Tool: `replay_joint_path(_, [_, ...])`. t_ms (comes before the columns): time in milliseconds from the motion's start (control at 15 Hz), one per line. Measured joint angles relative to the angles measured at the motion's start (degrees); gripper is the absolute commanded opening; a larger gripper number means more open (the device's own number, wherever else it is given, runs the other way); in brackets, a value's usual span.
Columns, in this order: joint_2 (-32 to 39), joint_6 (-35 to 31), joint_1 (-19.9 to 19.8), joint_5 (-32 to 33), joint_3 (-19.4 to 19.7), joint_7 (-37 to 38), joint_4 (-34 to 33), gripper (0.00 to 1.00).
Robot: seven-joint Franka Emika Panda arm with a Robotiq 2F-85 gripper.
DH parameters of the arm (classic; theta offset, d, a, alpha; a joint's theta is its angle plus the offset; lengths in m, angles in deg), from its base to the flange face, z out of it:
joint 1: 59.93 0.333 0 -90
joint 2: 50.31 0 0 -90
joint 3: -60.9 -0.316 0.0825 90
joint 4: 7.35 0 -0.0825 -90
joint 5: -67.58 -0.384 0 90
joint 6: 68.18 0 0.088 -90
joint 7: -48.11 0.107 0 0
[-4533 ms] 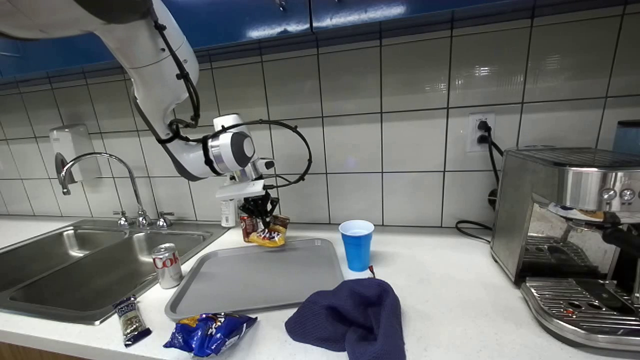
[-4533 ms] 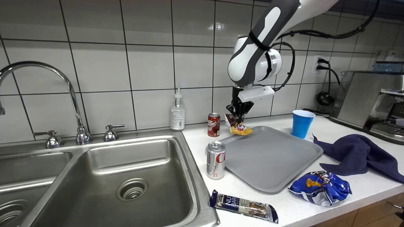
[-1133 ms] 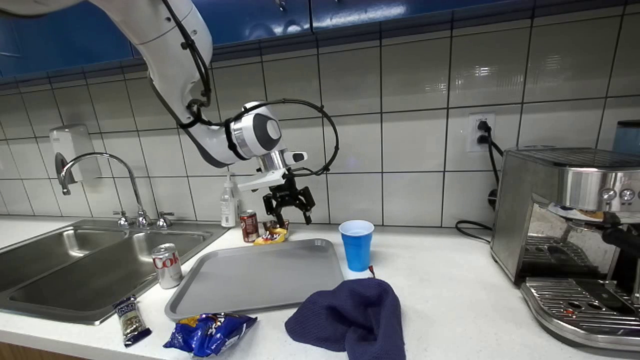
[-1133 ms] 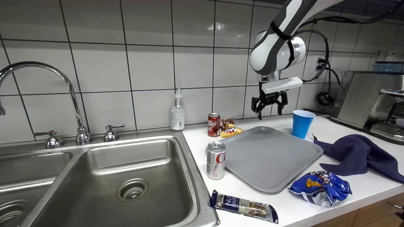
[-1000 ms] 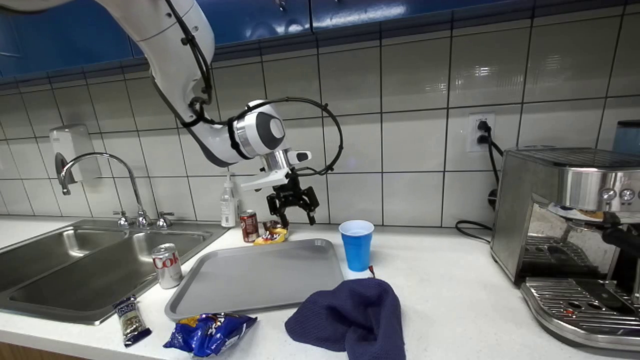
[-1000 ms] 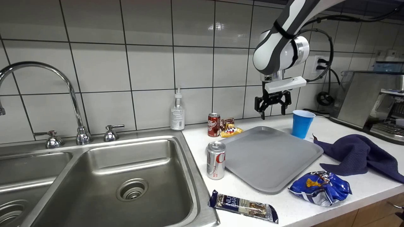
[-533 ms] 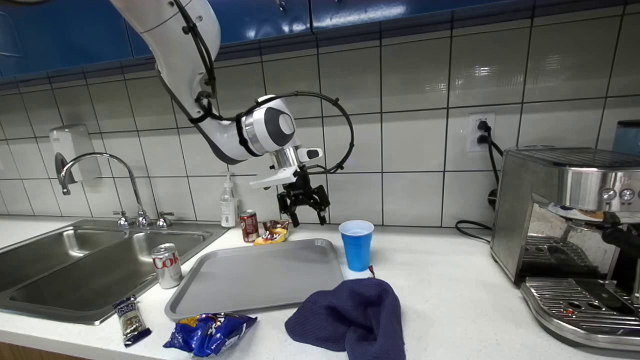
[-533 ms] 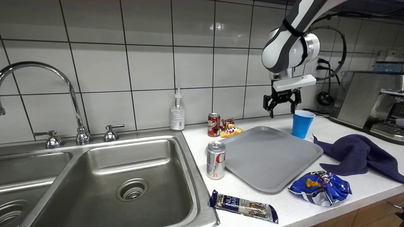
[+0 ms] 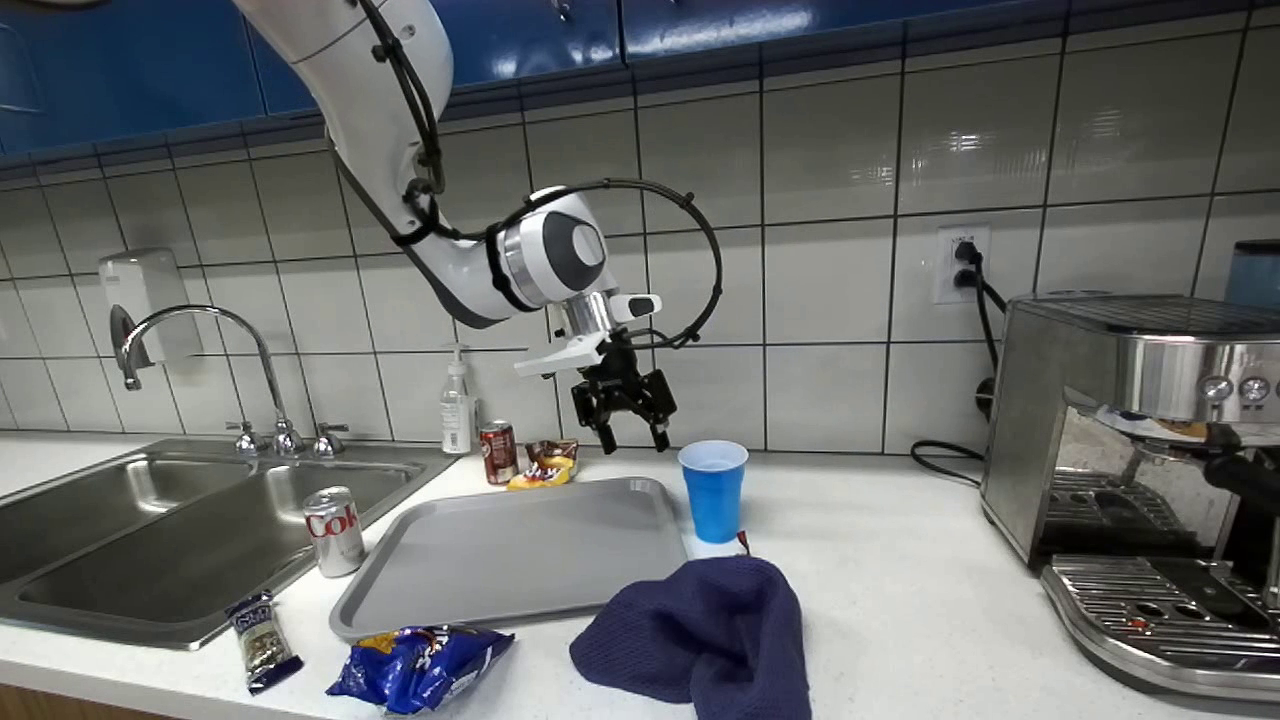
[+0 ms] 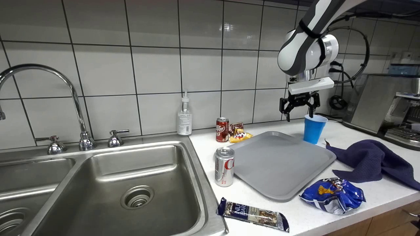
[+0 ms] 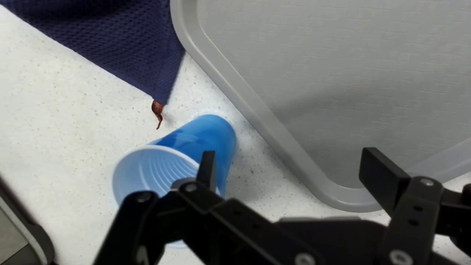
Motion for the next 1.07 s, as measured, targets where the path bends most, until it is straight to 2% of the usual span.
replay_joint_path(1067, [3.75,2.17,-2.76,-1.35,0.8,1.81,-5.37,1.0])
